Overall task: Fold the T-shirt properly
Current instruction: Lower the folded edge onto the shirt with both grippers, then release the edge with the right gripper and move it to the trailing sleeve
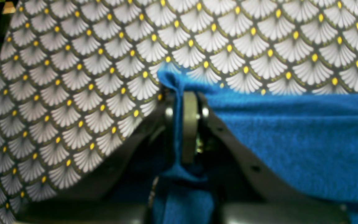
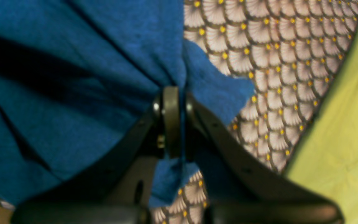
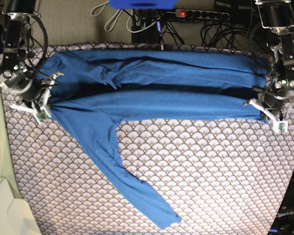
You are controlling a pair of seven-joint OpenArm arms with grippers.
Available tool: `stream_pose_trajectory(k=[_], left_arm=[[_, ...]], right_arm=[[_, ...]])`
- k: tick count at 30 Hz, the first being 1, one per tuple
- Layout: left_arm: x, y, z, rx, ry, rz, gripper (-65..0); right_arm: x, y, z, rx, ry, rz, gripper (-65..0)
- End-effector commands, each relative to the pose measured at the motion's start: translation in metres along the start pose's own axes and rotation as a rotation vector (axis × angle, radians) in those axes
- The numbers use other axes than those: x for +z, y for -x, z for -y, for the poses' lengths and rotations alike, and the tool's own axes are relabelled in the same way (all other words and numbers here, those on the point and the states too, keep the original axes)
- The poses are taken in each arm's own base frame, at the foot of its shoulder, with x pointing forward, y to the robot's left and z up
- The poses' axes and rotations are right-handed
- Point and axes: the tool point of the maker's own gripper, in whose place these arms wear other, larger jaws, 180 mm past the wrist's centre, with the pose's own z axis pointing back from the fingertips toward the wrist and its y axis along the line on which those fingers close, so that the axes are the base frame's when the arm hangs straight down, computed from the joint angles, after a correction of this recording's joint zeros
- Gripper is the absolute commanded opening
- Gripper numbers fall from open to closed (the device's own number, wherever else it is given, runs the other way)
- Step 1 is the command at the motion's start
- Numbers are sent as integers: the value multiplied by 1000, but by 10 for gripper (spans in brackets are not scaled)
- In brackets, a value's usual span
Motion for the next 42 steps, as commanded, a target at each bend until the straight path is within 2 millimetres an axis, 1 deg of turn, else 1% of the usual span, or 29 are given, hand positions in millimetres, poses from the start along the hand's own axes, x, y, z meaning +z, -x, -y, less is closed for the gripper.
stream_pose_trajectory(k=[1,3,5,8,13,17,21,24,26,27,28,29,31,32,34,35,36,39,41,42], left_arm=[[4,-12,-7,-14,-15,37,-647],[4,-10,-8,-13,-17,34,-647],[4,-11,-9,-16,-21,34,-647],[4,-8,-8,-19,-19,28,-647],[7,9,-8,-28,-17,-8,-647],[8,26,-10,-32,-20,-46,-647],[8,33,-10,-27,-20,-63,-646],[4,47,-14,-14,-28,-100,-645],[2,55,-16,-7,-32,-123,-644],[2,59,-18,-4,-35,-135,-632],[2,66,-18,-4,-34,-155,-605],[1,71,-15,-10,-27,-178,-564],[1,77,-11,-27,-16,-222,-446],[2,77,-10,-37,-12,-230,-398],[1,79,-3,-53,9,-239,-311],[1,80,0,-59,16,-242,-290],[1,81,2,-63,21,-246,-286],[0,82,4,-62,24,-250,-275],[1,82,4,-62,24,-251,-267],[1,83,4,-62,24,-253,-260]], right_arm=[[6,-7,13,10,34,23,-650],[9,0,19,-6,52,13,-650],[11,8,20,-17,56,-3,-650],[11,19,10,-16,34,-26,-650],[12,31,0,-20,13,-50,-650],[10,32,-6,-30,1,-51,-650],[10,33,-6,-32,1,-57,-650],[6,28,-15,-11,-25,-51,-648],[6,29,-18,-3,-32,-56,-615],[6,29,-17,-2,-31,-57,-587],[6,29,-17,-2,-31,-57,-552],[6,29,-17,-2,-31,-57,-519],[6,29,-17,-2,-31,-57,-439],[6,29,-17,-2,-29,-56,-406],[7,28,-16,0,-26,-54,-355],[7,29,-15,-2,-23,-55,-337],[8,29,-14,1,-21,-57,-327],[9,29,-7,16,-9,-60,-324],[11,25,-3,19,1,-50,-324],[14,23,3,18,18,-44,-324]])
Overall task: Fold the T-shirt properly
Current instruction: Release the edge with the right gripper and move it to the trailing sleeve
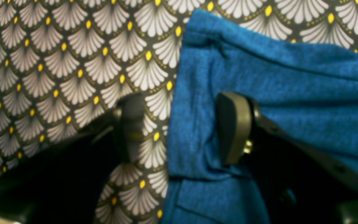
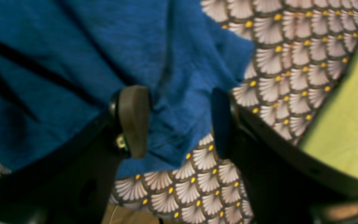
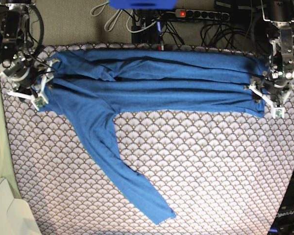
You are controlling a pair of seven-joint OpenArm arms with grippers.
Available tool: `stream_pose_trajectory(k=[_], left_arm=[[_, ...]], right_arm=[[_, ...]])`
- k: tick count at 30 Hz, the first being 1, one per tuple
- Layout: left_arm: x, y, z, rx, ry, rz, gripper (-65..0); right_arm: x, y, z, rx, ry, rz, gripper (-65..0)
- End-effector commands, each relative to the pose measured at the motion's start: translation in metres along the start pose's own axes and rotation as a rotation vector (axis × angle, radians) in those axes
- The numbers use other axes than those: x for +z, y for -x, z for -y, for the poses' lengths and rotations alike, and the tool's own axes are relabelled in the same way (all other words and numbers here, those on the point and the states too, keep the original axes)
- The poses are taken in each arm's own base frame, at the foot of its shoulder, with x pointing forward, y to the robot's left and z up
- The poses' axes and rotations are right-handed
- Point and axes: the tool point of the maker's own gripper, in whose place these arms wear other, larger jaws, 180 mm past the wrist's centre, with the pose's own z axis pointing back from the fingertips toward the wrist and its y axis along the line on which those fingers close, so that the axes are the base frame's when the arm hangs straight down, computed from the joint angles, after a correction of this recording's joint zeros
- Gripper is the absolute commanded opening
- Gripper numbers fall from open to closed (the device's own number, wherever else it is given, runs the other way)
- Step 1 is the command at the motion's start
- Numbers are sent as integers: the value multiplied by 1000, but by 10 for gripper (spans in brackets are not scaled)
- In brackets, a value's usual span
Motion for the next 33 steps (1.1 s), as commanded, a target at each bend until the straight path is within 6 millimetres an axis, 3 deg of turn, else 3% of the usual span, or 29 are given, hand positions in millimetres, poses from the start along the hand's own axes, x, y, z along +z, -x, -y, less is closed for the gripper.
stream_pose_trajectory(k=[1,7,9,15,20,23,27,33], left_arm=[[0,15,9,-13,36,-63,-254],[0,17,10,-12,38,-68,-231],[0,17,10,-12,38,-68,-231],[0,17,11,-11,39,-68,-231],[0,17,11,-11,39,-68,-231],[0,17,11,-11,39,-68,-231],[0,17,11,-8,39,-66,-231],[-1,14,15,3,44,-59,-231]], right_arm=[[10,-13,19,9,54,47,-324],[22,-64,42,36,125,169,-323],[15,-85,37,61,103,205,-323],[-23,-153,23,140,8,221,-323],[-70,-209,33,57,-90,217,-323],[-94,-233,38,-19,-161,231,-324],[-117,-251,35,-118,-247,280,-324],[-137,-244,20,-227,-315,349,-323]])
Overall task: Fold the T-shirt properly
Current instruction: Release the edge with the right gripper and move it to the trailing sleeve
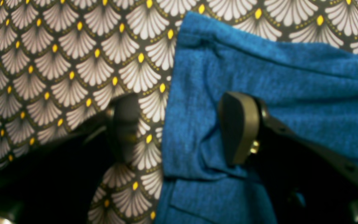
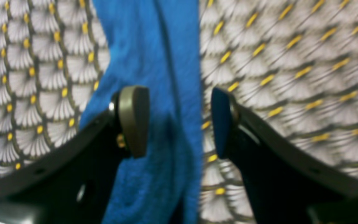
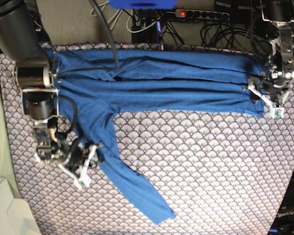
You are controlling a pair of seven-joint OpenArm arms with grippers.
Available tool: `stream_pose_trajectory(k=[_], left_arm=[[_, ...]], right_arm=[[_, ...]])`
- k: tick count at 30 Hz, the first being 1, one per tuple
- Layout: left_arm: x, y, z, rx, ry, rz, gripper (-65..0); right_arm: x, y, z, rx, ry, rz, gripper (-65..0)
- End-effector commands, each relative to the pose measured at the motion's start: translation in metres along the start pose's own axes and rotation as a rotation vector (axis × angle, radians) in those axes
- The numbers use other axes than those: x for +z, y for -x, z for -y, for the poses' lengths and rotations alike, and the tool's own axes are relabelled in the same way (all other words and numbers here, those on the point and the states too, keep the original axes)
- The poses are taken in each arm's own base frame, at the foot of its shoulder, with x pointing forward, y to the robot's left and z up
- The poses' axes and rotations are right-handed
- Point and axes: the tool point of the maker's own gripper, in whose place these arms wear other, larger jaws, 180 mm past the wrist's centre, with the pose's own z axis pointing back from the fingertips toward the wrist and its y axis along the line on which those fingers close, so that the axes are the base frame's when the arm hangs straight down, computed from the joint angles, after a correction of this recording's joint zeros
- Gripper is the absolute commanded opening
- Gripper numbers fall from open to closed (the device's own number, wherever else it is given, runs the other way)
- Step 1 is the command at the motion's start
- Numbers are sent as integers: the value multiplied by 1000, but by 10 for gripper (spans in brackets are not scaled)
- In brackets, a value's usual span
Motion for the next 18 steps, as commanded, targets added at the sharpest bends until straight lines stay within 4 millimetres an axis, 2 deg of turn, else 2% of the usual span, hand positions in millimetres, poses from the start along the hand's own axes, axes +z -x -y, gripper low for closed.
stream_pose_trajectory(k=[1,5,7,16,18], left_arm=[[-1,14,11,-8,33,-62,-231],[-2,15,14,-9,37,-63,-231],[-2,14,16,-4,43,-61,-231],[-2,14,16,-4,43,-61,-231],[-2,14,15,-7,39,-61,-232]], right_arm=[[7,-35,9,6,11,93,-323],[4,-27,16,-38,47,118,-321],[0,-14,14,-61,43,112,-321],[-6,16,2,-84,25,81,-327],[-7,16,2,-84,25,78,-365]])
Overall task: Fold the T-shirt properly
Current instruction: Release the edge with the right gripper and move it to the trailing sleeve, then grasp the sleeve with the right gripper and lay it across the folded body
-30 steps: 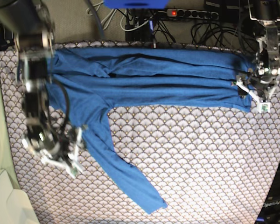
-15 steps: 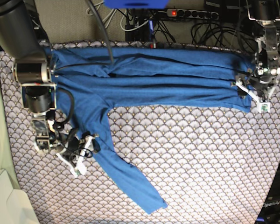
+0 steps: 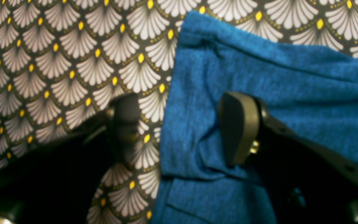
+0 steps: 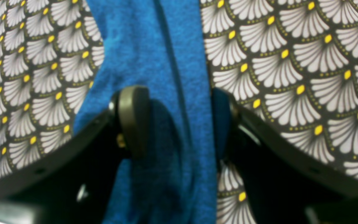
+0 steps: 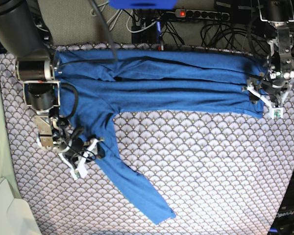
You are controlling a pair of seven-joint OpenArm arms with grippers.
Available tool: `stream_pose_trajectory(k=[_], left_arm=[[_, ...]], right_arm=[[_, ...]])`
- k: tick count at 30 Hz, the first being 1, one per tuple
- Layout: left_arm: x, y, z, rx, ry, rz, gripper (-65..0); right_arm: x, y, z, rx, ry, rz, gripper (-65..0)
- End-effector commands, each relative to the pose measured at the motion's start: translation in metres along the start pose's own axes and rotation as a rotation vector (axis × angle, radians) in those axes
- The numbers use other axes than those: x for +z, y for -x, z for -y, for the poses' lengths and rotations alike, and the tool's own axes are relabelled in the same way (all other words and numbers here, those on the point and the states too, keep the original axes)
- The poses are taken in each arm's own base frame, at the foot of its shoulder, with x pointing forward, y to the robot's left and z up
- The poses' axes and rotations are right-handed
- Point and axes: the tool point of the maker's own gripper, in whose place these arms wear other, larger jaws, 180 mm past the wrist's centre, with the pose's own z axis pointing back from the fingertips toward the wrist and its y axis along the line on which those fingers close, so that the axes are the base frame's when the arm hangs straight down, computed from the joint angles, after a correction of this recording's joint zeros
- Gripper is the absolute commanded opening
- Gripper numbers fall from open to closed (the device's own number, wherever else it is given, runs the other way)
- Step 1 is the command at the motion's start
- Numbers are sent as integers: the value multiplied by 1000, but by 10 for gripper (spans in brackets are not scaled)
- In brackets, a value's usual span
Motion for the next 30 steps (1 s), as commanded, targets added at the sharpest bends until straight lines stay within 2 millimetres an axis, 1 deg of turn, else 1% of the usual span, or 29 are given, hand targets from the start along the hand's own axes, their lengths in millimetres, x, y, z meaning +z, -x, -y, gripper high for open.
stream_pose_trajectory(k=[1,2,4,5,9,11,13,14,16,18,19,21,27,28,30], left_arm=[[-1,16,13,-16,47,-67,-232],[-1,16,13,-16,47,-67,-232],[-1,16,13,-16,47,-67,-232],[-1,16,13,-16,47,-67,-232],[-1,15,13,-17,46,-65,-232],[-2,10,13,-16,45,-58,-232],[-3,11,13,-15,45,-60,-232],[-3,11,13,-15,45,-60,-232],[-3,11,13,-15,45,-60,-232],[-3,7,13,-14,45,-54,-231],[-3,7,13,-14,45,-52,-231],[-3,5,13,-11,47,-49,-231],[-3,2,14,-9,49,-42,-231],[-4,-2,14,-8,49,-35,-231],[-5,-3,14,-8,48,-34,-231]], right_arm=[[1,-8,3,19,4,-9,-401],[2,-8,3,20,4,-8,-453],[2,-12,4,26,6,-1,-601],[3,-15,4,30,9,5,-650],[7,-29,7,67,21,17,-650],[12,-35,5,102,26,2,-650],[20,-43,2,154,42,-5,-650],[27,-45,-4,194,47,-5,-650],[38,-50,-28,273,35,11,-650],[56,-58,-50,343,49,43,-650],[64,-59,-60,366,56,54,-650],[77,-58,-87,392,56,67,-650],[111,-38,-145,381,41,83,-650],[116,-34,-154,373,34,85,-650],[120,-25,-175,377,0,82,-650]])
